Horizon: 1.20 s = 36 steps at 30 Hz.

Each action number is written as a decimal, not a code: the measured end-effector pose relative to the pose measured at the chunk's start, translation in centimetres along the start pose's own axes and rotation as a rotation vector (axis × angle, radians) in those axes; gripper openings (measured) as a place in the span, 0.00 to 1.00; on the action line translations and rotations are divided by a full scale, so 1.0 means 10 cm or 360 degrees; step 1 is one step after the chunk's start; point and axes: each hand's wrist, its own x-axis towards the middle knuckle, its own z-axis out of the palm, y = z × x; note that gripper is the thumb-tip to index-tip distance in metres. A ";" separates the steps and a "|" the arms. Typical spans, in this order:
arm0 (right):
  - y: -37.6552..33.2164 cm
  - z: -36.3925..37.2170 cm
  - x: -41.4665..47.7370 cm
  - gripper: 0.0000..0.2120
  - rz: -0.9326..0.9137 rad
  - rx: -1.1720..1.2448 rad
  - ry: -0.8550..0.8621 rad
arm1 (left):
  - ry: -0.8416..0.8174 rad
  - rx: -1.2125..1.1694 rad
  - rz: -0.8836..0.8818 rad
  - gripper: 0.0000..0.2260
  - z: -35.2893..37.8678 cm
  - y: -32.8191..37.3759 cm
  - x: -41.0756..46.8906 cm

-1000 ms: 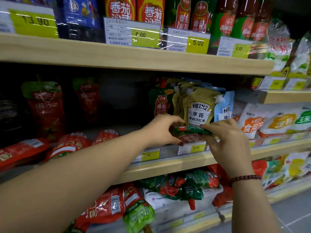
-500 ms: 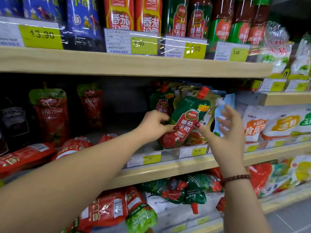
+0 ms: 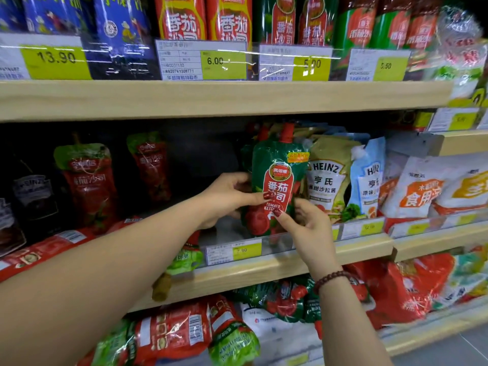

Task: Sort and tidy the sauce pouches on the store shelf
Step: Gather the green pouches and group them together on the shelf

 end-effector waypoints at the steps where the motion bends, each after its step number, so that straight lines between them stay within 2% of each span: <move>1: 0.01 0.02 0.01 0.05 0.0000 0.0000 0.0024 | 0.0047 -0.0010 -0.0018 0.10 0.00 0.01 0.02; 7: 0.05 0.08 0.03 0.08 -0.0064 -0.0198 0.0028 | 0.0298 -0.0106 -0.0124 0.09 0.07 0.02 0.12; 10: 0.07 0.04 0.01 0.17 -0.0111 -0.0321 0.0106 | 0.0359 -0.0197 -0.0154 0.09 0.09 0.02 0.16; 13: 0.15 -0.10 -0.04 0.23 -0.0149 -0.0668 0.0178 | 0.0432 -0.0242 -0.0194 0.09 0.16 0.03 0.23; 17: 0.23 -0.23 -0.15 0.14 -0.0276 -0.0899 0.0174 | 0.0574 -0.0270 -0.0223 0.09 0.25 0.03 0.34; 21: 0.26 -0.26 -0.15 0.14 -0.0286 -0.0934 0.0174 | 0.0625 -0.0306 -0.0229 0.08 0.30 0.00 0.41; 31: 0.28 -0.25 -0.13 0.12 -0.0311 -0.0886 0.0195 | 0.0446 -0.0142 -0.0225 0.09 0.42 0.00 0.45; 36: 0.28 -0.24 -0.13 0.11 -0.0314 -0.0868 0.0191 | 0.0406 -0.0107 -0.0316 0.10 0.42 0.02 0.44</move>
